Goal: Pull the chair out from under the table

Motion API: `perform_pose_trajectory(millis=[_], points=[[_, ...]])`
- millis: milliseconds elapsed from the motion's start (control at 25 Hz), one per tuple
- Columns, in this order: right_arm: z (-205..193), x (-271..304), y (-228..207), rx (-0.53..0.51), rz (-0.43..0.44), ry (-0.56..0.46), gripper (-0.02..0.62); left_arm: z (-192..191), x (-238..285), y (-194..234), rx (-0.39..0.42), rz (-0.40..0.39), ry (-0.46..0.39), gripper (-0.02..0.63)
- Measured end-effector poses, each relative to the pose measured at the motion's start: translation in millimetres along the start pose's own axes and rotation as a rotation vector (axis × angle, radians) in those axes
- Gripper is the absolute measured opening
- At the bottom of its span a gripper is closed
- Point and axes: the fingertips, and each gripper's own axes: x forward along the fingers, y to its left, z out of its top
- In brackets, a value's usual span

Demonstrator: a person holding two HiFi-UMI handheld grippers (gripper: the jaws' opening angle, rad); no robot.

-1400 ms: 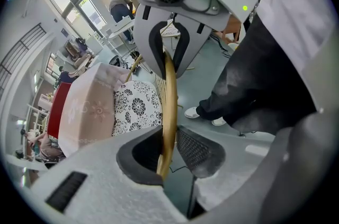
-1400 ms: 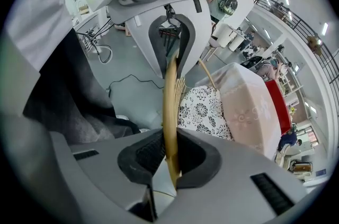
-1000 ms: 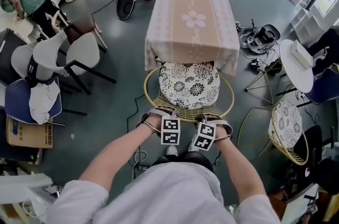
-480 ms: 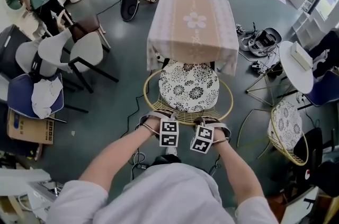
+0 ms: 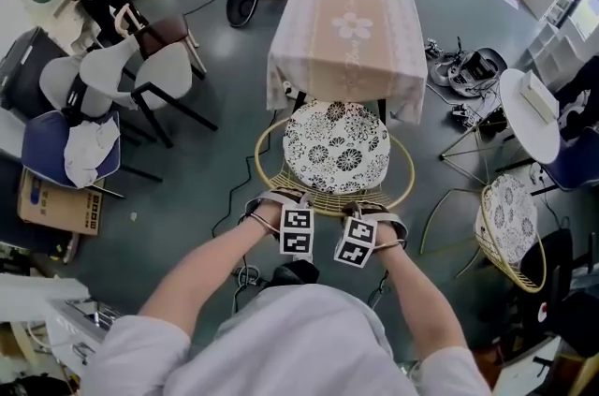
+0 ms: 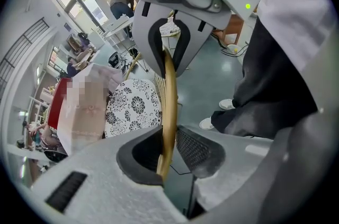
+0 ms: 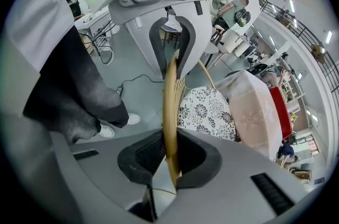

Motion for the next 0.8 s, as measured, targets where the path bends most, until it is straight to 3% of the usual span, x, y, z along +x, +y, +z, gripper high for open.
perform_pose_trajectory(millis=[800], points=[[-5.3, -17.7, 46.1, -0.036, 0.010, -0.016, 0.035, 14.1, -9.9, -48.6, -0.036, 0.011, 0.033, 0.084]])
